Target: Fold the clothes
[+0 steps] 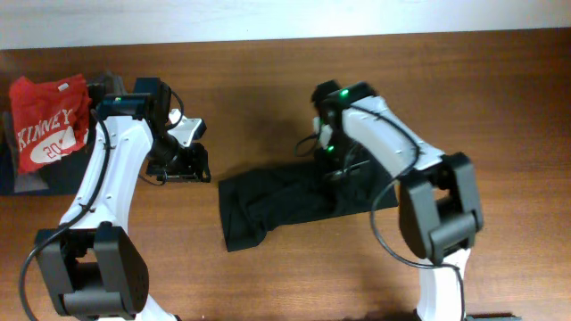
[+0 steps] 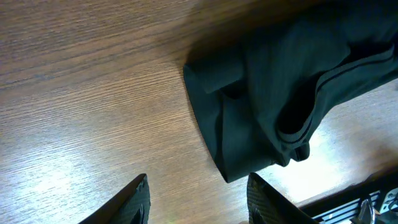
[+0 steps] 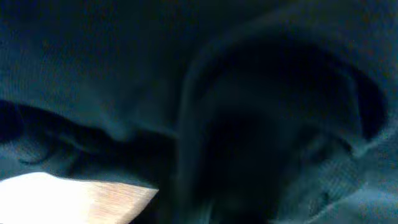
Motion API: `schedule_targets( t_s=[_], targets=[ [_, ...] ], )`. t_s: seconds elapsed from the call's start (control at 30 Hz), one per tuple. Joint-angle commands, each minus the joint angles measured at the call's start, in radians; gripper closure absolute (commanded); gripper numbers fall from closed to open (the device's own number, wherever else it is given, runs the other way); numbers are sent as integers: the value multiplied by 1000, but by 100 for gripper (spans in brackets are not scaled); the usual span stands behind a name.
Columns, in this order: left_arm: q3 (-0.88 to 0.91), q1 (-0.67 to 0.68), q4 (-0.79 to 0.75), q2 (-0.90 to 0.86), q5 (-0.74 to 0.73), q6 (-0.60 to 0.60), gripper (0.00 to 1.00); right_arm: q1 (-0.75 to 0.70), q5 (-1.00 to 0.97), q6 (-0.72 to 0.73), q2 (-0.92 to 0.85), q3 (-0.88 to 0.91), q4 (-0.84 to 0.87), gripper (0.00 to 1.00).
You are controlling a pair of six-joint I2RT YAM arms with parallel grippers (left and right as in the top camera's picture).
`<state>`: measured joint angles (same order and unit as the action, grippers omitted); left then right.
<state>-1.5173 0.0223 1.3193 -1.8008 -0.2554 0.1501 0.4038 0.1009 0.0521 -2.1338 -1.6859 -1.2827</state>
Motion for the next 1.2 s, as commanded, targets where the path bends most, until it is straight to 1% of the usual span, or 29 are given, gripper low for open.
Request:
schedule_targets(
  t_s=[0.0, 0.1, 0.13, 0.2, 0.4, 0.5, 0.63, 0.73, 0.83, 0.97, 1.03, 1.07, 1.17],
  targets=[
    [-8, 2, 1, 6, -15, 9, 50, 43, -9, 9, -5, 4, 5, 58],
    [-8, 2, 1, 6, -15, 9, 49, 48, -8, 14, -2, 2, 3, 57],
    [-7, 2, 1, 6, -15, 9, 44, 42, -8, 14, 8, -5, -3, 56],
    [-7, 2, 1, 6, -17, 9, 41, 27, -8, 17, 39, -23, -11, 57],
    [1, 2, -26, -1, -19, 9, 39, -49, -8, 24, 180, -77, -39, 55],
    [51, 9, -84, -6, -20, 9, 36, -103, -8, 24, 241, -77, -57, 53],
    [174, 49, -197, -13, -100, 9, 36, -162, -8, 24, 265, -77, -91, 53],
    [268, 94, -276, -16, -150, 9, 35, -169, -8, 24, 265, -76, -95, 53],
    [334, 135, -349, -16, -153, -3, 35, -169, -8, 24, 265, -76, -95, 53],
    [421, 193, -487, -16, -152, -77, 30, -169, -8, 25, 265, -76, -97, 53],
    [454, 210, -541, -17, -148, -108, 29, -169, -8, 25, 265, -76, -102, 53],
    [479, 217, -578, -17, -137, -141, 28, -169, -8, 24, 265, -76, -109, 53],
    [514, 217, -628, -17, -115, -203, 28, -169, -8, 24, 265, -76, -110, 53]
  ],
)
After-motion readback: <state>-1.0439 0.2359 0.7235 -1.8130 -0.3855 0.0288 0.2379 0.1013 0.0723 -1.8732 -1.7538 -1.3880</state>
